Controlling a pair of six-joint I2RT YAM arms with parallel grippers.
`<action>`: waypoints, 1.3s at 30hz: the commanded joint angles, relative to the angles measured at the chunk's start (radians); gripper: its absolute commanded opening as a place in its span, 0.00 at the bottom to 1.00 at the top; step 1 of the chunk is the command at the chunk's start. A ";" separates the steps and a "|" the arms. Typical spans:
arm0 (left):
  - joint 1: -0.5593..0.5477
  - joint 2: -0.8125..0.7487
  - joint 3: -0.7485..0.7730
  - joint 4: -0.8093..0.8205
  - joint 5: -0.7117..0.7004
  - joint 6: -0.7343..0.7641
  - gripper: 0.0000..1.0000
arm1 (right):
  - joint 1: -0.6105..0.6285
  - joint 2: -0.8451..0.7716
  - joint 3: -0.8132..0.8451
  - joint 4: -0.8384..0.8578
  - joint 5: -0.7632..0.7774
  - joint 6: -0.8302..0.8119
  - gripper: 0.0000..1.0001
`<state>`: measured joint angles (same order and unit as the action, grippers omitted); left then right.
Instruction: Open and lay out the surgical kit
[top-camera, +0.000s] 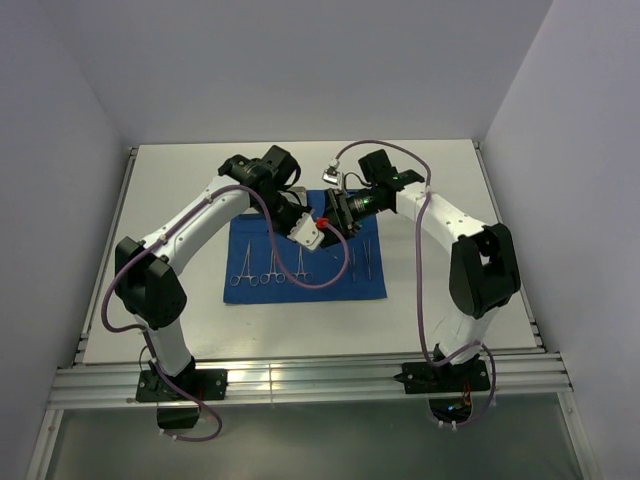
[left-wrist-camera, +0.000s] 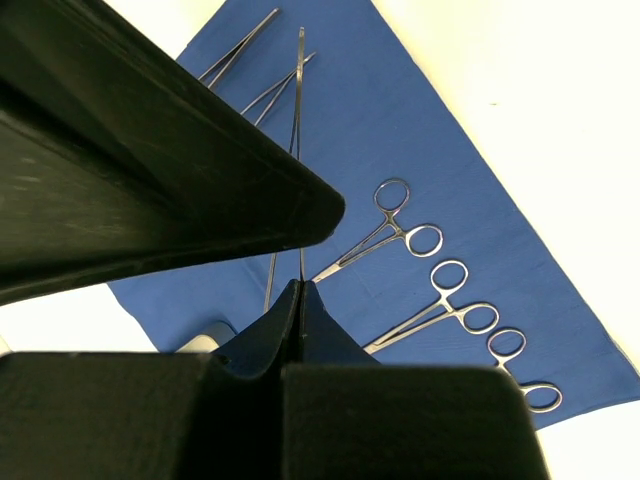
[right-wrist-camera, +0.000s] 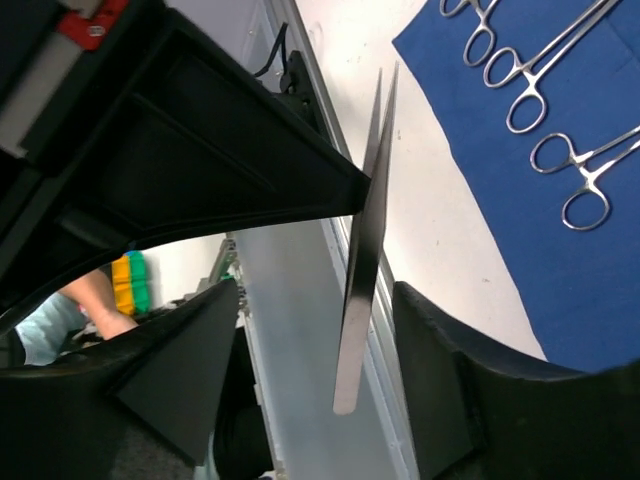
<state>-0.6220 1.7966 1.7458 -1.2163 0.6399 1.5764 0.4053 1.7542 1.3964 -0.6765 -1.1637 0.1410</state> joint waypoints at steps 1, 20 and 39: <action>-0.004 -0.037 0.024 -0.002 0.003 0.042 0.00 | 0.012 0.022 0.021 -0.034 -0.039 0.000 0.69; -0.013 -0.059 0.026 0.018 0.020 0.080 0.00 | 0.018 0.071 0.035 -0.017 -0.070 0.031 0.21; 0.274 -0.276 0.002 0.855 -0.013 -1.289 0.99 | -0.088 -0.127 -0.126 0.469 -0.037 0.360 0.00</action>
<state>-0.4068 1.5955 1.7584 -0.7109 0.6846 0.9123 0.3489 1.7260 1.2961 -0.4576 -1.2072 0.3378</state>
